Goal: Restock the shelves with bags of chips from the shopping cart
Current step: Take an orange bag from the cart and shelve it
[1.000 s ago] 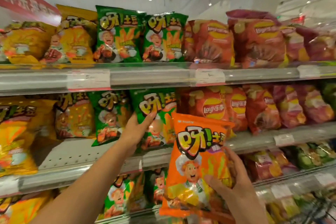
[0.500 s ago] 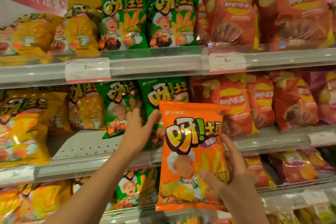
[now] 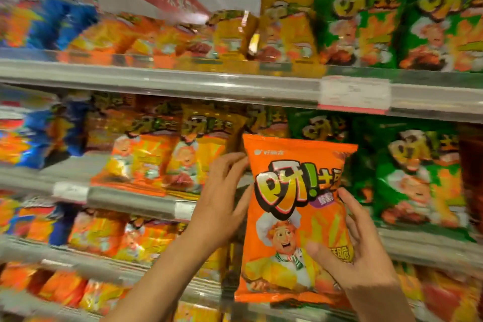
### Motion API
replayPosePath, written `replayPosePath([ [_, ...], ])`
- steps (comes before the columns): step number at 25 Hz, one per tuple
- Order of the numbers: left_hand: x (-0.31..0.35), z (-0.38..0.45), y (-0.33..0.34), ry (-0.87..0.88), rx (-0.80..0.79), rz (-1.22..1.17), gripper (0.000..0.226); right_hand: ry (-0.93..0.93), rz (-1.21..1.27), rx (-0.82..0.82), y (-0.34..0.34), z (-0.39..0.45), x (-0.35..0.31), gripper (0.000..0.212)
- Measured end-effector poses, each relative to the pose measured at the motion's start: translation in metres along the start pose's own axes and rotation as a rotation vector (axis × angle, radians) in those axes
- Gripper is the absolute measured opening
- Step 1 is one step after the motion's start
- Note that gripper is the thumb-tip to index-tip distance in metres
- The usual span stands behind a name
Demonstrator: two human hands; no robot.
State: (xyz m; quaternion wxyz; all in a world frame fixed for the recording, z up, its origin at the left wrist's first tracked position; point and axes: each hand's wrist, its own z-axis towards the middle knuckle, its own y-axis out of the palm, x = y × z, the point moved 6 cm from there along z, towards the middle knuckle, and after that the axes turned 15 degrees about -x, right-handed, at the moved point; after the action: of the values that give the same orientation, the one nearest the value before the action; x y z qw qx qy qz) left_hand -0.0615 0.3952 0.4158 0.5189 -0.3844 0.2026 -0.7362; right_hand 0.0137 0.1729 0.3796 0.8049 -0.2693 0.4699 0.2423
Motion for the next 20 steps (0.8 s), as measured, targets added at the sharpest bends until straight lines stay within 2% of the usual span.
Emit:
replayPosePath([
  [5, -0.132, -0.071, -0.116, -0.016, 0.119, 0.153, 0.052, -0.010, -0.050, -0.009, 0.156, 0.052, -0.023, 0.092],
  [10, -0.275, -0.135, -0.204, -0.154, 0.078, 0.204, 0.056, -0.083, -0.040, -0.056, 0.306, 0.113, -0.048, 0.091],
  [13, -0.325, -0.155, -0.224, -0.213, 0.073, -0.029, 0.055, -0.085, -0.020, -0.060, 0.366, 0.152, -0.049, 0.081],
  [16, -0.340, -0.163, -0.236, -0.195, 0.189, -0.372, 0.050, -0.011, 0.030, -0.071, 0.407, 0.198, -0.045, 0.074],
  [18, -0.345, -0.169, -0.249, -0.209, 0.328, -0.463, 0.044, 0.028, 0.020, -0.027, 0.421, 0.225, -0.042, 0.073],
  [20, -0.348, -0.178, -0.262, -0.204, 0.416, -0.455, 0.048, 0.046, -0.006, 0.028, 0.428, 0.246, -0.041, 0.072],
])
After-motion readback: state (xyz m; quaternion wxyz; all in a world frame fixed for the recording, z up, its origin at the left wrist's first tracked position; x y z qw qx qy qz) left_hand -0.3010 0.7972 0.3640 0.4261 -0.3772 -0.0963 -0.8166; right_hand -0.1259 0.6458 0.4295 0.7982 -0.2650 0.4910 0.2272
